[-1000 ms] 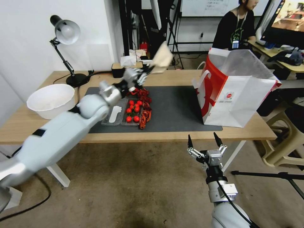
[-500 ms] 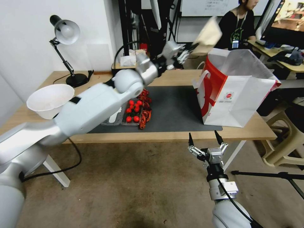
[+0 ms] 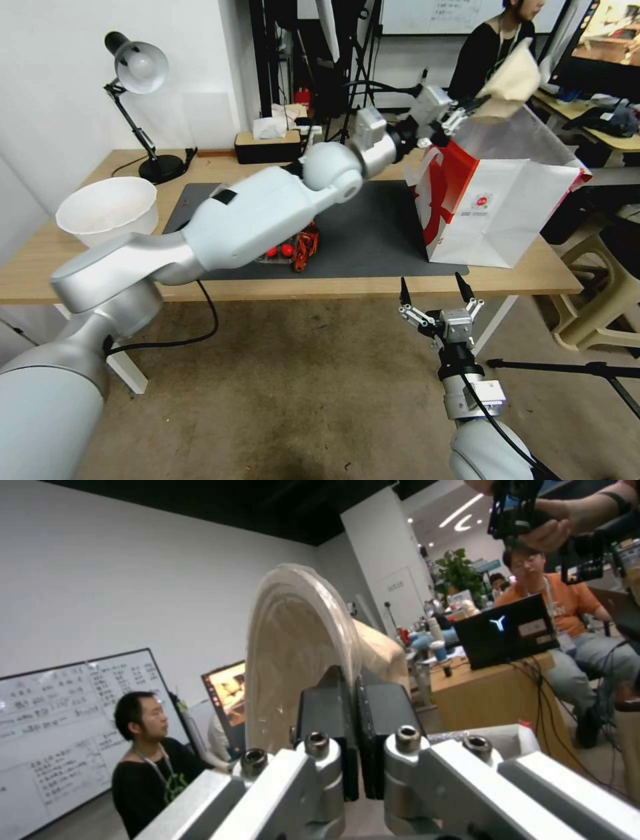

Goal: Pick up the trash from the table and place it into the takeout bag.

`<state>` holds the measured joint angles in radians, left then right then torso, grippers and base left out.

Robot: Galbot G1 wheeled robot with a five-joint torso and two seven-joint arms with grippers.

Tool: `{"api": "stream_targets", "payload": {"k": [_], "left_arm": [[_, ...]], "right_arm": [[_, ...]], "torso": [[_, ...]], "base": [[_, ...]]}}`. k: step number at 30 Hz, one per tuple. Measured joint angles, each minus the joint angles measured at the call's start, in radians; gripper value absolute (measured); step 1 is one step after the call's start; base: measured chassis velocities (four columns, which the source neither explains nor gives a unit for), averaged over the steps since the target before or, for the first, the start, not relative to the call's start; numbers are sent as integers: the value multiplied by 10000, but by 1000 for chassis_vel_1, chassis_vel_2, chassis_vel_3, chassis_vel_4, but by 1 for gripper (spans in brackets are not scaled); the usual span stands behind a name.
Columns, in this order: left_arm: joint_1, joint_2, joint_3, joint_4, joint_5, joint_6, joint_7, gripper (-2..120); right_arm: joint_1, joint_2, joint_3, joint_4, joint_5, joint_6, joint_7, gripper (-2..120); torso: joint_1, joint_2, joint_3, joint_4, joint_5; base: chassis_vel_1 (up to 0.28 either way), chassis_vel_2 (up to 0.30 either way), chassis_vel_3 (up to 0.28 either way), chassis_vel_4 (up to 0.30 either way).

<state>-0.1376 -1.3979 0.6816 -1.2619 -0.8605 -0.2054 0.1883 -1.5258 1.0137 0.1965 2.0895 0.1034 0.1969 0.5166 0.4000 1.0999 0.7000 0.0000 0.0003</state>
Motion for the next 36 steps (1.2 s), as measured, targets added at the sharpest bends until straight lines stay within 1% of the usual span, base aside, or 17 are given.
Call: {"api": "stream_targets", "payload": {"k": [6,11,13,14,16,17,20,23,24,25,27,28,29,31,32,33,36], "left_arm": [[18,-550,359,627,10,-72,56,0],[92,-670,475,894,67,-141,90,0],[159,-725,470,993,87,-143,92,10],[159,-725,470,993,87,-143,92,10],[194,-739,398,1052,119,-143,91,20],[194,-739,398,1052,119,-143,91,20],[227,-670,263,1040,139,-141,61,35],[274,-611,113,970,140,-139,-26,41],[360,-482,-163,802,122,-116,-250,48],[360,-482,-163,802,122,-116,-250,48],[483,-174,-570,376,56,-11,-593,57],[586,164,-866,-23,-75,157,-839,64],[586,164,-866,-23,-75,157,-839,64],[750,663,-1261,-532,-273,328,-1092,71],[982,1160,-1682,-964,-363,477,-1258,79],[982,1160,-1682,-964,-363,477,-1258,79],[1459,2014,-2332,-1613,-400,643,-1419,91]], "right_arm": [[44,22,-13,-43,7,0,0,100],[43,35,-15,-52,9,4,0,100],[40,43,-18,-51,10,6,0,100],[40,43,-18,-51,10,6,0,100],[32,48,-19,-53,11,7,2,100],[32,48,-19,-53,11,7,2,100],[15,60,-20,-56,12,9,4,100],[14,59,-20,-56,11,9,4,100],[23,54,-20,-57,12,9,4,100],[23,54,-20,-57,12,9,4,100],[57,42,-20,-68,12,10,4,100],[79,35,-24,-75,12,9,4,100],[79,35,-24,-75,12,9,4,100],[93,32,-33,-80,12,10,4,100],[96,32,-43,-81,12,8,4,100],[96,32,-43,-81,12,8,4,100],[88,28,-52,-82,11,5,4,100]], "torso": [[-1,0,-1,0,-1],[-1,0,-1,1,-2],[-1,0,-1,1,-3],[-1,0,-1,1,-3],[-1,1,-1,0,-3],[-1,1,-1,0,-3],[-1,2,-1,0,-3],[-1,2,-1,0,-3],[-1,2,-1,-2,-3],[-1,2,-1,-2,-3],[0,1,-1,-3,-3],[-2,2,-1,-3,-4],[-2,2,-1,-3,-4],[-1,2,-1,2,-5],[-1,3,-2,3,-6],[-1,3,-2,3,-6],[0,2,-1,4,-9]], "base": [[0,0,0,0],[0,0,0,0],[0,0,0,0],[0,0,0,0],[0,0,0,0],[0,0,0,0],[0,0,0,0],[0,0,0,0],[0,0,0,0],[0,0,0,0],[0,0,0,0],[0,0,0,0],[0,0,0,0],[0,0,0,0],[0,0,0,0],[0,0,0,0],[0,0,0,0]]}}
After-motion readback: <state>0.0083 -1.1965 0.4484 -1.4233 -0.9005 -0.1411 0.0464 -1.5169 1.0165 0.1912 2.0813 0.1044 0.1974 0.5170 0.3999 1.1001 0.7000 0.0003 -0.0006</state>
